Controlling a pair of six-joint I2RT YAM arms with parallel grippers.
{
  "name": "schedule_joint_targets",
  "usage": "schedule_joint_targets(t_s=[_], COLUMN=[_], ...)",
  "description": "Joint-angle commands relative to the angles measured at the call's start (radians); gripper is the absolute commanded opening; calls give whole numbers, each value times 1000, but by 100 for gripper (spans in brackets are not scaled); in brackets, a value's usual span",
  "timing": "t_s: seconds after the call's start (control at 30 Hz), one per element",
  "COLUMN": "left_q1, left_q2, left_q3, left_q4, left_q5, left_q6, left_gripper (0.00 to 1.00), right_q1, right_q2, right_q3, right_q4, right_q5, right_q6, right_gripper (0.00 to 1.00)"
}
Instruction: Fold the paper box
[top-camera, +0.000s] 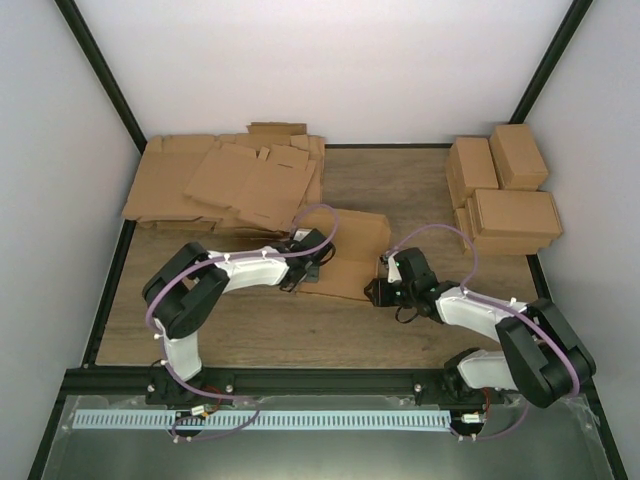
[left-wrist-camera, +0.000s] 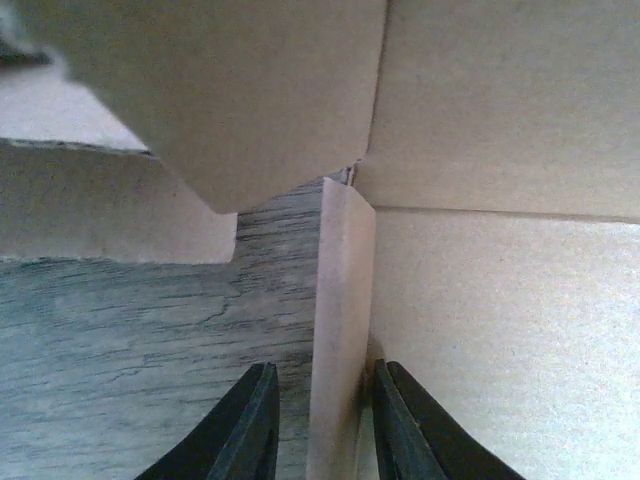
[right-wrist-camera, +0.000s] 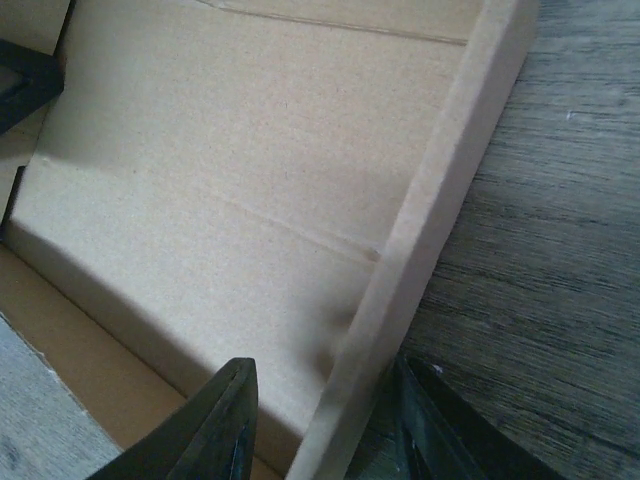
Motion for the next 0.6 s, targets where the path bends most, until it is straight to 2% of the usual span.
schedule_joint_targets(t_s=[0.0, 0.07, 0.1, 0.4, 0.43, 0.47, 0.57], left_q1=[2, 2, 2, -20, -22, -23, -33], left_q2=[36, 33, 33, -4, -14, -24, -71], left_q3=[8, 3, 1, -9, -13, -20, -50], left_q4=[-8, -12, -16, -77, -78, -74, -56], left_q5=[1, -12, -25, -109, -103, -88, -39], left_q6=[28, 27, 26, 28, 27, 27, 18], left_gripper=[23, 6, 4, 4, 5, 10, 40], right_q1=[8, 8, 8, 8, 8, 8, 7], right_q2=[10, 12, 15, 22, 20, 16, -9], right_q3=[36, 36, 36, 56, 58, 61, 61], right_q4=[14, 14, 13, -12, -16, -20, -36], right_q5=[16, 22, 24, 58, 56, 55, 53], right_q6=[-11, -11, -11, -11, -11, -12, -16], right_gripper=[39, 39, 39, 39, 40, 40, 40])
